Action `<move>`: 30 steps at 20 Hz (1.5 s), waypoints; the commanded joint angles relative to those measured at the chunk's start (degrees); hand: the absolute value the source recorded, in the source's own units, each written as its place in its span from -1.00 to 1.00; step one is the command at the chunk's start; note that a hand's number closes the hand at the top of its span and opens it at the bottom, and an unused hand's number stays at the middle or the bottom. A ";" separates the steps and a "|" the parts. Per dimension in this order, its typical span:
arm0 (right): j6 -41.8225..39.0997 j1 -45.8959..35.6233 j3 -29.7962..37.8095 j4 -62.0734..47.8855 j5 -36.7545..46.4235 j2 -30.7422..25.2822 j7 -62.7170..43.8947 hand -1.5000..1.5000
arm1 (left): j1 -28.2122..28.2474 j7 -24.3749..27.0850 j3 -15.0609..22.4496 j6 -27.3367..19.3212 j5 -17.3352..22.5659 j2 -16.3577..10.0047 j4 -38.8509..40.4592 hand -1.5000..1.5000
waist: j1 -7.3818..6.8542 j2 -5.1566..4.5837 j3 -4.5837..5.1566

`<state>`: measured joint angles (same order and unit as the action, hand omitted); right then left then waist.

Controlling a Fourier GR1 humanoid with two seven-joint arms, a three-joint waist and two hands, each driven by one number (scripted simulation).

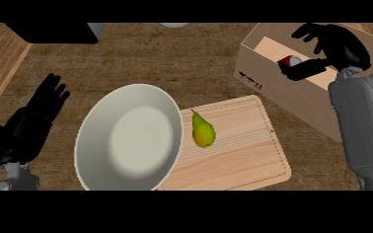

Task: Pick the can from the cutting board and place it in the cardboard box

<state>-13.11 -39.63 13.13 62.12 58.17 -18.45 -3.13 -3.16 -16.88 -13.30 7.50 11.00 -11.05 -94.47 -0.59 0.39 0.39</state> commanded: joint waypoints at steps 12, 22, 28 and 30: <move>10.49 -1.00 16.52 -4.48 -20.50 5.08 9.34 -1.00 | 1.09 -0.31 -0.93 1.21 1.32 -0.54 -0.69 0.00 | 0.39 -0.38 -0.44; 0.82 -0.10 27.36 -11.49 -34.75 -8.57 11.57 -1.00 | 0.67 -2.95 -1.40 0.41 1.45 -1.13 -2.56 0.00 | 0.15 -0.51 -0.44; -6.80 3.44 28.68 -18.62 -39.15 -17.57 20.27 -1.00 | 2.18 0.73 -0.41 0.75 0.32 0.47 -2.26 0.00 | -0.04 -0.55 -0.44; -9.30 1.75 27.72 -20.31 -40.24 -19.90 19.56 -1.00 | -2.36 2.16 -1.90 1.06 0.08 -1.08 4.87 0.00 | 0.33 -0.59 -0.41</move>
<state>-18.44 -38.53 40.87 45.82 20.07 -33.92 13.18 -3.03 -16.34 -13.71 7.77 10.75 -10.85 -94.06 -0.35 -0.13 -0.04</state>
